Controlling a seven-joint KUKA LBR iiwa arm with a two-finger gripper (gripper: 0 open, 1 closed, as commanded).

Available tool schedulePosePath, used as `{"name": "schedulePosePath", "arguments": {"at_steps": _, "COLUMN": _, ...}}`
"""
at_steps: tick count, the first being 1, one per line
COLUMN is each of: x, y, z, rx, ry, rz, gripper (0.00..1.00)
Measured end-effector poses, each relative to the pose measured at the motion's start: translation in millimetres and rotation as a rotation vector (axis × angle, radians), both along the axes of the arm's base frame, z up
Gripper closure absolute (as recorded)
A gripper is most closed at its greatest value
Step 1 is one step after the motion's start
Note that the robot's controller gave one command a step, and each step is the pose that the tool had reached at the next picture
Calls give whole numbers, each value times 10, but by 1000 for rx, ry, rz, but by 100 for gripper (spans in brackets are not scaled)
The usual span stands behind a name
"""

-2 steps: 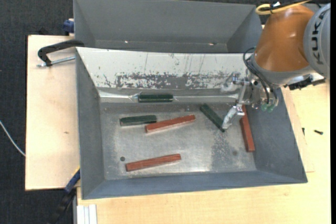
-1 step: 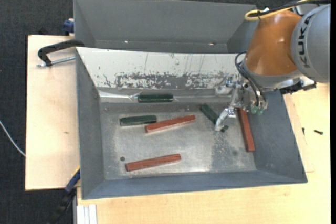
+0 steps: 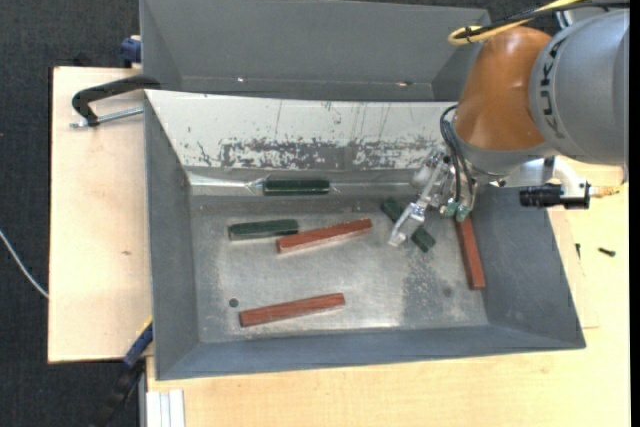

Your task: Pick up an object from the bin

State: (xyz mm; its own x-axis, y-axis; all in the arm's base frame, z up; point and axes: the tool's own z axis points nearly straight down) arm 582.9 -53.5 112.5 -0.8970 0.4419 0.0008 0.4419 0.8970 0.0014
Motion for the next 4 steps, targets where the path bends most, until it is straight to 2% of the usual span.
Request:
{"name": "schedulePosePath", "arguments": {"at_steps": 1, "x": 62, "y": -46, "z": -278, "rx": -1, "ry": 1, "rz": 96, "gripper": 0}}
{"name": "schedulePosePath", "arguments": {"at_steps": 2, "x": 34, "y": -66, "z": -350, "rx": 2, "ry": -1, "rz": -75, "gripper": 100}}
{"name": "schedulePosePath", "arguments": {"at_steps": 4, "x": 23, "y": -65, "z": -321, "rx": 1, "ry": -1, "rz": -74, "gripper": 100}}
